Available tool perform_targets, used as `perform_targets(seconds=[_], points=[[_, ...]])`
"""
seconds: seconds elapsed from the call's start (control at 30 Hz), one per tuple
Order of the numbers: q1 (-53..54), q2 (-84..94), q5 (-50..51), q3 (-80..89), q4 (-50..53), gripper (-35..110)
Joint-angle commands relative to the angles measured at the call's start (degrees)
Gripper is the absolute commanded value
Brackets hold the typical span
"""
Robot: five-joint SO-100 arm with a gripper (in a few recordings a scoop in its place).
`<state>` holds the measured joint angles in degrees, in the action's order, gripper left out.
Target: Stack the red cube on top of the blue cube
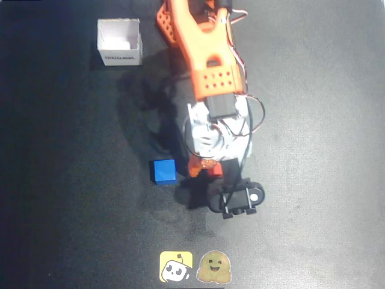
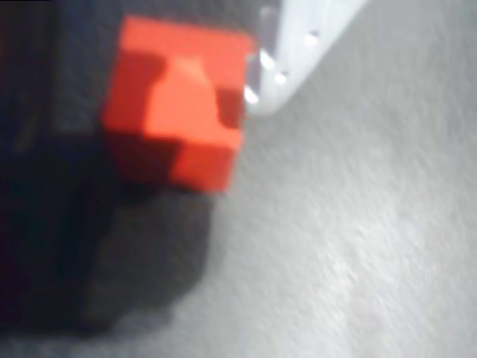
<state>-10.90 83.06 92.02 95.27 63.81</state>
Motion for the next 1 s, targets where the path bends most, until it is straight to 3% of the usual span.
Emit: perform_targets(seconds=[0.0, 0.6, 0.9, 0.97], points=[[-0.53, -0.62, 0.79, -2.37, -1.58, 26], [-1.76, -4.83, 3.25, 1.67, -3.08, 25], [-1.32, -4.83, 3.25, 2.2, -3.25, 0], [-1.32, -4.83, 3.34, 2.2, -3.25, 0]])
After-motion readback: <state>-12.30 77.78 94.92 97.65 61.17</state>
